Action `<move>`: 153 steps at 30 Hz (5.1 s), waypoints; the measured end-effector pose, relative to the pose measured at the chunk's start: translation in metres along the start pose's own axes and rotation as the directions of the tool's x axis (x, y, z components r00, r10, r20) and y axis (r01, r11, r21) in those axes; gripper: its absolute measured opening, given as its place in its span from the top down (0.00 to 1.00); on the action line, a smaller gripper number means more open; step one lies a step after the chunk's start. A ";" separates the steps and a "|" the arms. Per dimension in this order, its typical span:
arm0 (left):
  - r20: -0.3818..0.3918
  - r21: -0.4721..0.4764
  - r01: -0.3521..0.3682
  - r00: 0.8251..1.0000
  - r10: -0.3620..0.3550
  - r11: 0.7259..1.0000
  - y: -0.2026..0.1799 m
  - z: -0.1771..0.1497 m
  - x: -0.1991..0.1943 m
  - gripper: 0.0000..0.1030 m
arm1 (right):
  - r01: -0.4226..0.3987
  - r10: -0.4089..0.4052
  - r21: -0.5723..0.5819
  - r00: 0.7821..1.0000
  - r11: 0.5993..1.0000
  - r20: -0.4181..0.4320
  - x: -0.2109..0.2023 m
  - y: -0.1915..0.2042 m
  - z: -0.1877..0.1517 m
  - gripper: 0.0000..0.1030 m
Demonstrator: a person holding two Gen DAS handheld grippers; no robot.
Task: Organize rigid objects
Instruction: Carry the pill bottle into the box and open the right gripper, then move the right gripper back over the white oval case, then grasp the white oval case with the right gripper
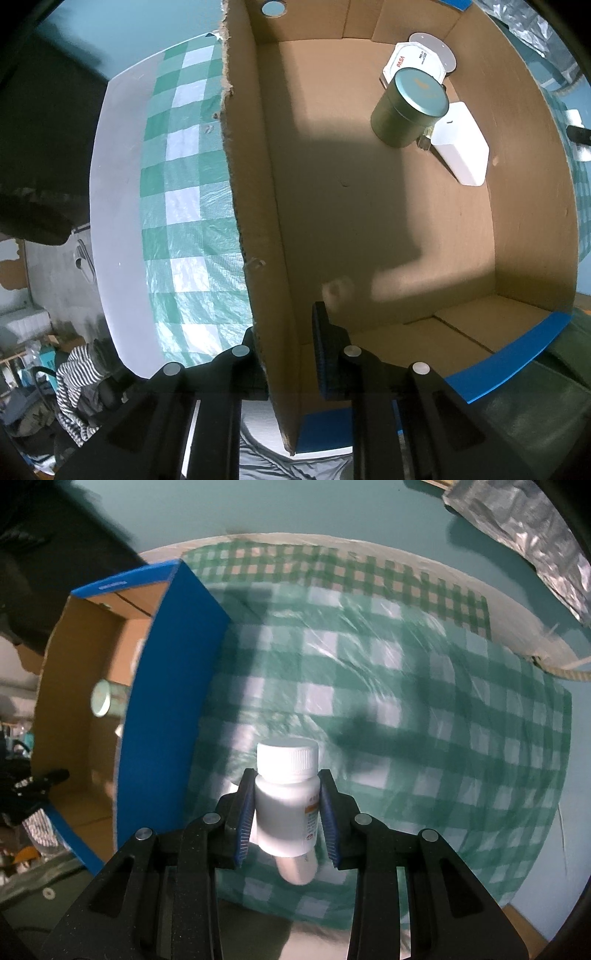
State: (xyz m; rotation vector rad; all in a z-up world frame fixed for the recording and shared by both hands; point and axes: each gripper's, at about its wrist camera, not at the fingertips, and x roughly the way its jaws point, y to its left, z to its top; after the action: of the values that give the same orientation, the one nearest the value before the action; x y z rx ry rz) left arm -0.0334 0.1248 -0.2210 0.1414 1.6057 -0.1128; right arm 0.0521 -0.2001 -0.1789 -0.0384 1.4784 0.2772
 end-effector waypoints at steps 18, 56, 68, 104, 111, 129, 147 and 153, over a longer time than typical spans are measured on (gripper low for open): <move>0.003 -0.026 0.000 1.000 0.000 1.000 0.006 -0.006 0.003 0.84 | -0.063 0.069 -0.156 0.997 0.986 0.030 -0.026 0.068 0.038 0.69; 0.015 -0.023 0.003 1.000 -0.003 1.000 0.005 -0.011 0.003 0.84 | -0.029 0.009 -0.375 0.998 0.927 -0.056 0.022 0.152 0.058 0.69; 0.017 0.003 -0.006 1.000 0.006 1.000 -0.003 -0.009 -0.002 0.84 | -0.022 0.016 -0.311 1.000 0.950 -0.021 0.012 0.142 0.056 0.61; 0.005 0.021 0.004 1.000 -0.004 1.000 -0.012 -0.004 -0.009 0.84 | -0.011 0.010 -0.093 1.000 0.996 -0.018 -0.012 0.062 0.008 0.44; -0.001 0.023 0.002 1.000 -0.002 1.000 -0.013 -0.006 -0.009 0.84 | 0.013 -0.016 -0.065 0.999 0.998 -0.046 -0.001 0.035 -0.014 0.44; -0.013 0.033 -0.010 1.000 0.010 0.999 -0.013 -0.006 -0.008 0.84 | 0.020 -0.032 -0.074 0.985 0.997 -0.172 0.060 0.001 -0.080 0.44; -0.021 0.023 -0.007 1.000 0.007 1.000 -0.009 -0.005 -0.004 0.84 | 0.068 -0.077 -0.060 0.984 0.996 -0.160 0.076 -0.002 -0.084 0.73; -0.022 0.022 -0.006 1.000 0.007 1.000 -0.008 -0.004 -0.005 0.84 | 0.051 -0.055 -0.026 0.986 0.998 -0.159 0.069 -0.023 -0.074 0.75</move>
State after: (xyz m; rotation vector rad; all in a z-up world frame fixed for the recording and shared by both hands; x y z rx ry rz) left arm -0.0387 0.1170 -0.2163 0.1650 1.6265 -0.1242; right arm -0.0108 -0.2254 -0.2572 -0.1199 1.6311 0.2517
